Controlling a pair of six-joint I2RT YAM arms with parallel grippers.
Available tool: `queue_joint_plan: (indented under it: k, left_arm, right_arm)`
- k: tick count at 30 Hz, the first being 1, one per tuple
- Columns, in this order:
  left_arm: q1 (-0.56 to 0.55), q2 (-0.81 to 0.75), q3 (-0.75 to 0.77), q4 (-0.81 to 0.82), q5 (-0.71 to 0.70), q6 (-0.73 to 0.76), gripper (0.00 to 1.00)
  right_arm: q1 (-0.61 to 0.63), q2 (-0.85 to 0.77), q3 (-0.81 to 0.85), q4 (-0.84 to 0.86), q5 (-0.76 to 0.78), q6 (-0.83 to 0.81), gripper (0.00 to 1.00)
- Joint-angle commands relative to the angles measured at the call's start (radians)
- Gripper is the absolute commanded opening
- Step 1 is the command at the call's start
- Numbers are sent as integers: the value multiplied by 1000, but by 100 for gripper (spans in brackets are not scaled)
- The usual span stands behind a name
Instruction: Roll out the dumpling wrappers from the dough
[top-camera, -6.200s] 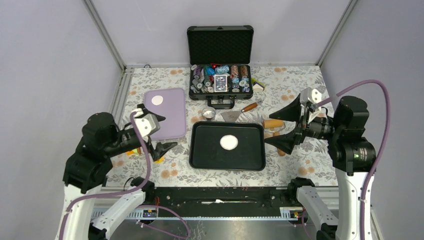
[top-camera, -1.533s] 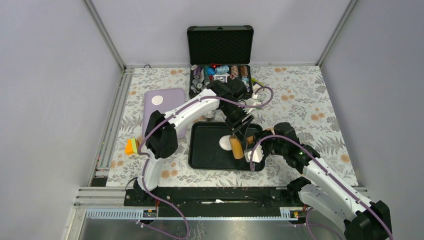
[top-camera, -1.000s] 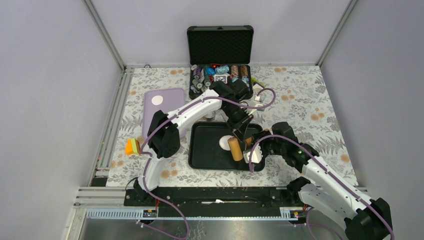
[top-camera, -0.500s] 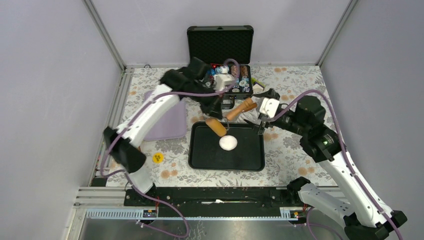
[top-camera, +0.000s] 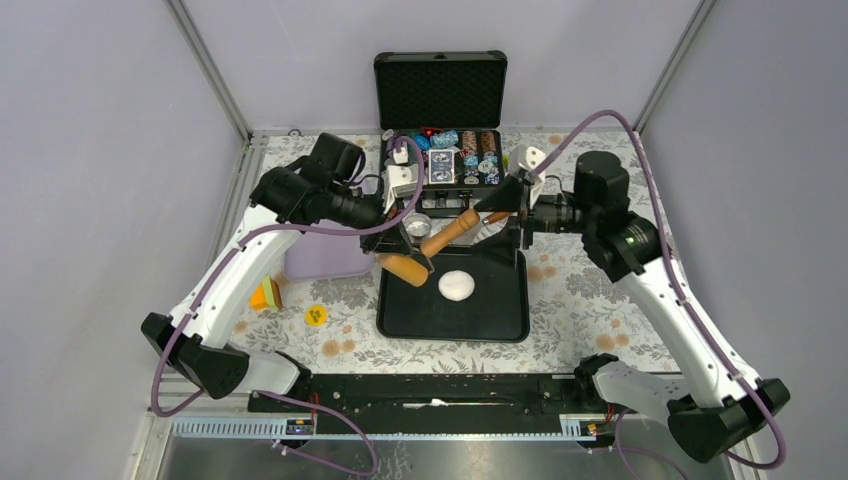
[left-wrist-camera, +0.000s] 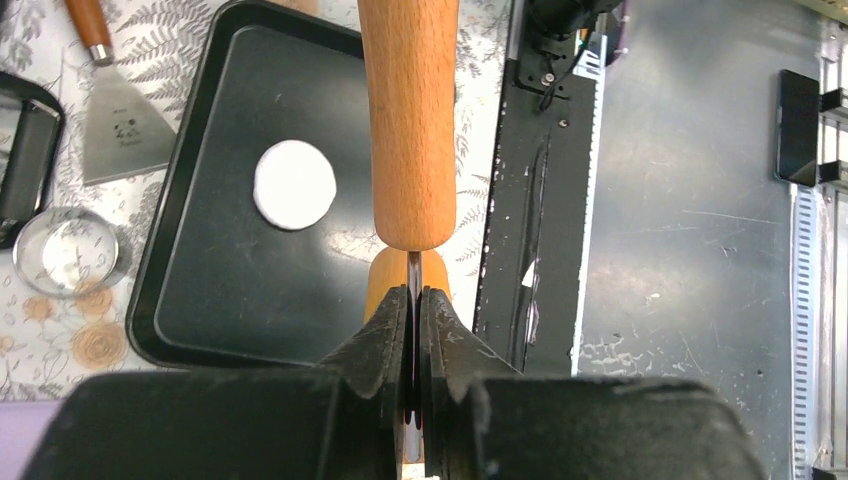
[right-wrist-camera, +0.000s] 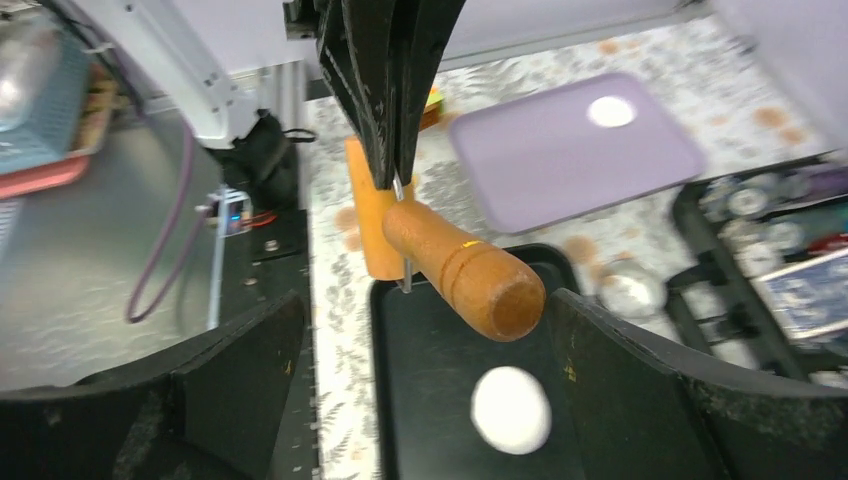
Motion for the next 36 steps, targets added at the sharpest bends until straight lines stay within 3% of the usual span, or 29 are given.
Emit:
queue_joint_plan:
  k: [1,9,19,31,36]
  left_arm:
    - [4,-41,-23,31,137,72,0]
    - [4,3,-35,48,195,48,0]
    - [2,70,-47,125,199,-42,0]
    - [-2,95,-52,153,189,-70,0]
    - [-5,101,-45,153,182,-72,0]
  right_arm:
    - [-7,27,-63,116,-187,158,97]
    - [-5,49,-246,517,-307,393,96]
    - [9,87,-395,914,-226,635,86]
    - [29,101,-418,913,-213,629,68]
    - [37,115,-414,898,-221,625,49]
